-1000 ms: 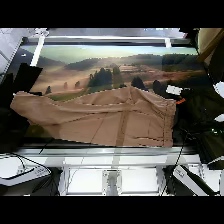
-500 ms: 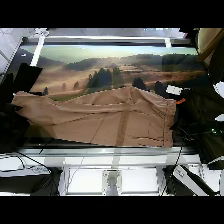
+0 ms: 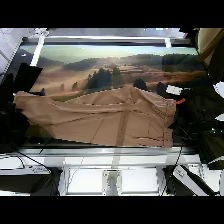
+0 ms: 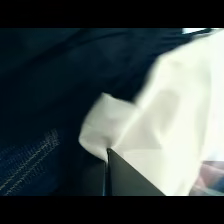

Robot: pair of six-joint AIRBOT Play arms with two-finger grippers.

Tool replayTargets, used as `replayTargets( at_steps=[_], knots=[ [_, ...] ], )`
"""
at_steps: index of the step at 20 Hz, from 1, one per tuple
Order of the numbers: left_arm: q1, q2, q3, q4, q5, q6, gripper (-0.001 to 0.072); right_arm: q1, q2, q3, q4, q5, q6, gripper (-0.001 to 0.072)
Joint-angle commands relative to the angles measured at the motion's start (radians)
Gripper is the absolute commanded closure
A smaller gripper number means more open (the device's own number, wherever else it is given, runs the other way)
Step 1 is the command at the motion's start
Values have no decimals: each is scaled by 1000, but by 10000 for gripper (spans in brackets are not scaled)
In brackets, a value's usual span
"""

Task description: Fold the clothes and pants, and hang the long-sleeved shirts on hangers.

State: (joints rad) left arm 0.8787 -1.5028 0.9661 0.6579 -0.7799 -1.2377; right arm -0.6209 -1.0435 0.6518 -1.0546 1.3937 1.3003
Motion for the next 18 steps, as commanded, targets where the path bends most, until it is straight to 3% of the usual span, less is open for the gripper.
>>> replayTargets(
  at_steps=[1,5,8,14,16,18],
  knots=[
    [7,48,42,2,-76,101,700,0,26,34,-86,79,-11,157],
    [15,212,110,409,-238,1,701,-3,153,60,-276,103,-13,157],
    [15,309,110,634,-346,-73,701,-3,166,-8,-289,99,-40,157],
    [-47,379,197,615,-386,-114,702,-2,162,-131,-188,-105,-65,157],
    [-129,339,286,721,-457,-169,702,-2,155,-139,-170,-118,-84,157],
    [-224,293,384,865,-624,-203,702,-2,135,-139,-158,-118,-89,157]
  ],
)
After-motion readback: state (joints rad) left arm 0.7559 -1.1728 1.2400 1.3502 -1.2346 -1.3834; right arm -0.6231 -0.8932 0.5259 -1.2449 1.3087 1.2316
